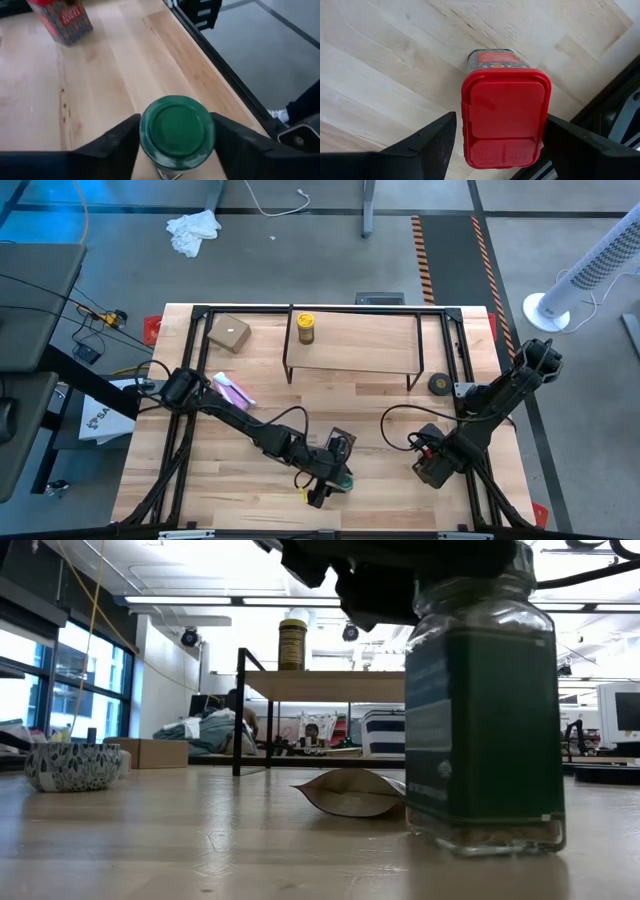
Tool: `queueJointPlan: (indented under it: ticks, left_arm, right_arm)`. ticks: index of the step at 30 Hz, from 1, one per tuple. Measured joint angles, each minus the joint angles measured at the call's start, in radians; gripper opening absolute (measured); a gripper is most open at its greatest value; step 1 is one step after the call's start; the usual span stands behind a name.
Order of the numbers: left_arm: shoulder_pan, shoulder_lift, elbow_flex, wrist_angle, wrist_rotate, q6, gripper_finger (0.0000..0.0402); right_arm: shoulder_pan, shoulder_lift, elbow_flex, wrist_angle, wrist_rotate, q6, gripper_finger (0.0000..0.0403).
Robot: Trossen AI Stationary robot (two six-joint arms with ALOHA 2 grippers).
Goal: Shelf spices
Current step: Put the green spice bottle on the shelf
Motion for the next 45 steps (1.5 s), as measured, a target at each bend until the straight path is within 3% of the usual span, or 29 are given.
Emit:
queueJointPlan:
  ticks: [2,9,16,20,25,28,31,37,45]
  left_arm:
    - [0.001,-0.001,0.000,0.004,-0.003,-0.023,0.0192]
    - [0.022,-0.068,0.012,-0.047,-0.021,-0.085,0.0193]
    - [0.140,-0.314,0.055,-0.149,-0.279,0.084,0.0193]
    - [0.288,-0.395,0.063,-0.206,-0.402,0.087,0.0193]
    - [0.486,-0.403,0.061,-0.266,-0.361,-0.063,0.0193]
    - [0.571,-0.393,0.061,-0.295,-0.308,-0.112,0.0193]
    - [0.630,-0.393,0.061,-0.352,-0.322,-0.168,0.0193]
    - [0.698,-0.398,0.061,-0.369,-0.323,-0.192,0.0193]
    - [0.708,-0.400,0.064,-0.456,-0.317,-0.232,0.0193]
  right_arm:
    - [0.000,0.000,0.000,0.000,0.000,0.000,0.0277]
    - [0.000,0.000,0.000,-0.001,0.000,-0.001,0.0277]
    - [0.000,0.000,0.000,-0.003,0.005,0.002,0.0277]
    - [-0.001,0.000,0.000,-0.003,0.020,0.014,0.0277]
    - [-0.016,0.000,0.000,-0.001,0.047,0.083,0.0277]
    - [-0.032,0.000,0.000,0.002,0.059,0.090,0.0277]
    - [-0.049,0.000,0.000,0.002,0.063,0.084,0.0277]
    - [-0.069,0.000,0.000,0.004,0.105,0.083,0.0277]
    - [-0.097,0.000,0.000,0.004,0.110,0.049,0.0277]
